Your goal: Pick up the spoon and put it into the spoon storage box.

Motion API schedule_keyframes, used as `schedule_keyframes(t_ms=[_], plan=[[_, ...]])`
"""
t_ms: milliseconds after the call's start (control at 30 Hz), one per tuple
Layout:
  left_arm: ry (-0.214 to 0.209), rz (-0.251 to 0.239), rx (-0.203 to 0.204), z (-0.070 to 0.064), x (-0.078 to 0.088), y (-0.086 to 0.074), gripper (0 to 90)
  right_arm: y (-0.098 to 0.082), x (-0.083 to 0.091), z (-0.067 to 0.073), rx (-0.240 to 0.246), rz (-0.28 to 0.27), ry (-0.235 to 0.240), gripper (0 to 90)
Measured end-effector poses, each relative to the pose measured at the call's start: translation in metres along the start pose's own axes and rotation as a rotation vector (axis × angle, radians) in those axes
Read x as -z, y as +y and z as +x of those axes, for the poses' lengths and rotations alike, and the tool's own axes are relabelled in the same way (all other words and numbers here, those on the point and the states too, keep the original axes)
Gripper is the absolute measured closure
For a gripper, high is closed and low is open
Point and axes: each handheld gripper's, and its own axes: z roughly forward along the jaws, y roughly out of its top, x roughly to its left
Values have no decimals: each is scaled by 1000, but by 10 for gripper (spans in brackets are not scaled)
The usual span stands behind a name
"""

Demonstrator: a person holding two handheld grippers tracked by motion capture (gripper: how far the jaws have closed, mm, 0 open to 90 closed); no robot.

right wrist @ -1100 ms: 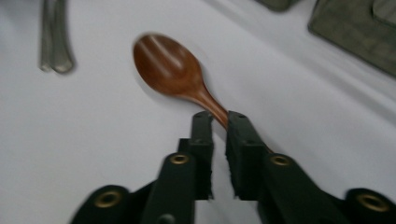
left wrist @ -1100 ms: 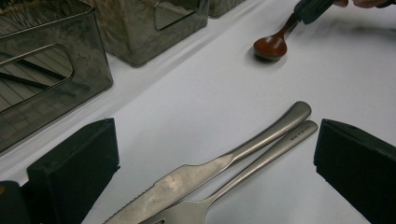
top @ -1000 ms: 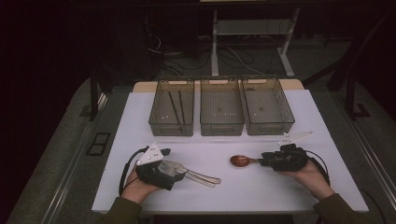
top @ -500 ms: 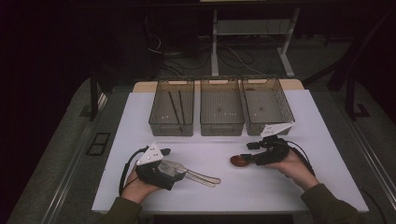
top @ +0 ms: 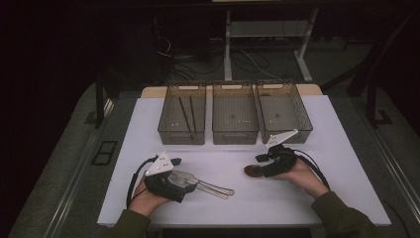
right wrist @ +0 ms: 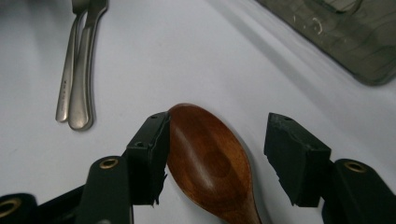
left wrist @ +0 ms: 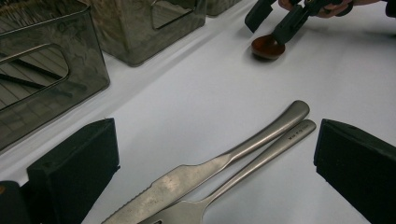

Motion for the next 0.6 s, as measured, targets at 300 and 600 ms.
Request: schedule_keyframes(t_ms=[300, 600], plan=[[0, 0, 1, 0, 0, 0, 0, -4, -7, 1, 33, 61, -7, 421], [1, -4, 3, 0, 0, 0, 0, -6, -5, 7, 86, 78, -20, 501]])
